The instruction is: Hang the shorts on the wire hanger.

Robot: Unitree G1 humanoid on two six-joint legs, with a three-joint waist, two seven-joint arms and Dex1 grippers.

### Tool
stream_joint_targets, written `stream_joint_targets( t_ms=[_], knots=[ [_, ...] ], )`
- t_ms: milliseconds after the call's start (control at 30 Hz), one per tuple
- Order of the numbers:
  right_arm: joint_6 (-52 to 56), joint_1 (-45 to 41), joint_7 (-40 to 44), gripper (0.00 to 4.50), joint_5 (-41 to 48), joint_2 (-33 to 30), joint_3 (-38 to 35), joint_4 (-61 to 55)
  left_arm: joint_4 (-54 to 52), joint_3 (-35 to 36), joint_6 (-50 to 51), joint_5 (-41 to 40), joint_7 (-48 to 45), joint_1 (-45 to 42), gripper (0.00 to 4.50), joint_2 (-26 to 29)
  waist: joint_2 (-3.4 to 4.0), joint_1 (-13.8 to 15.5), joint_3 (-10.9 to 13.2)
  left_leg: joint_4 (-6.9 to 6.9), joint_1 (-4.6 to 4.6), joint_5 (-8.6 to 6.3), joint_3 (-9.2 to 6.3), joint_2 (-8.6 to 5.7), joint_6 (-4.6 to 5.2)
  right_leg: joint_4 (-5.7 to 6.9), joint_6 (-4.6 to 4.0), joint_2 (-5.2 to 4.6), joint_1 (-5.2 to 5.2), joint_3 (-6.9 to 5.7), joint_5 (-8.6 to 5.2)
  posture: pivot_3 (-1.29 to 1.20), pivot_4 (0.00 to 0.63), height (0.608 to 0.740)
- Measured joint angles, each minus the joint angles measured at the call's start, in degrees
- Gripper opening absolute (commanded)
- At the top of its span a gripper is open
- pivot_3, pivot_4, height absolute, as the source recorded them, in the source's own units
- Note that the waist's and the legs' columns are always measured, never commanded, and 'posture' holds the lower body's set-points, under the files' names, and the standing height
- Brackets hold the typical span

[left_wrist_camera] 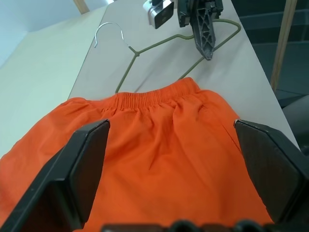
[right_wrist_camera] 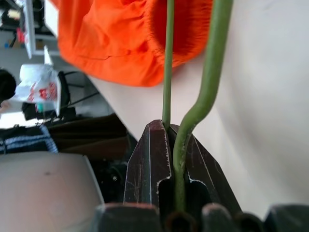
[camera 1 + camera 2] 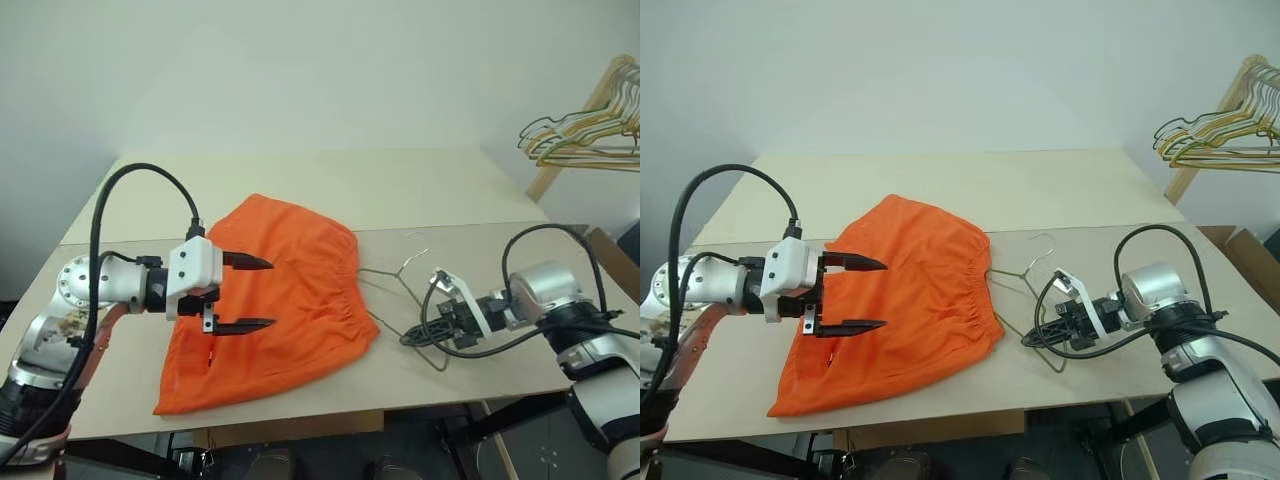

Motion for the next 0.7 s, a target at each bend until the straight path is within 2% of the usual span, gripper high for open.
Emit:
stream_joint_targets(
  t_ms=[167, 433, 567, 700],
  knots=[
    [-0.1, -3.7, -5.9, 0.0, -1.9, 8.1, -4.9, 13.2, -0.3, 0.1, 0.0, 0.0, 0.2, 0.0, 4.47, 0.1, 0.02, -0.3, 0.0, -0.01, 0.17, 0.11, 0.06, 0.02, -0.2, 0.08, -0.02, 0.09, 0.09, 0.04, 0.01, 0.24, 0.0, 0.74],
    [-0.1, -4.1, -6.3, 0.0, -1.7, 9.0, -10.5, 14.3, -0.2, 0.1, -0.1, 0.1, 0.2, -0.2, 4.47, 0.1, 0.07, 0.0, 0.0, -0.12, 0.12, 0.13, 0.0, 0.04, -0.26, 0.11, -0.04, 0.22, 0.05, 0.01, 0.02, 0.24, 0.0, 0.74],
    [0.1, -1.5, -1.1, 0.0, -0.6, 6.7, -6.9, 7.5, -0.1, 0.1, -0.3, 0.6, 0.1, -0.3, 4.47, 0.1, 0.08, 0.0, 0.0, -0.13, 0.1, 0.13, -0.03, 0.04, -0.26, 0.08, -0.04, 0.26, 0.05, -0.01, 0.01, 0.25, 0.0, 0.74],
    [-1.2, -1.7, 0.5, 0.0, -2.8, 6.4, -2.7, 8.5, 0.0, 0.1, -1.0, 0.8, 0.0, -0.4, 4.47, 0.1, 0.07, -0.1, 0.0, -0.12, 0.2, 0.14, 0.0, 0.04, -0.28, 0.04, -0.05, 0.27, 0.09, 0.01, 0.01, 0.26, 0.0, 0.74]
  ],
)
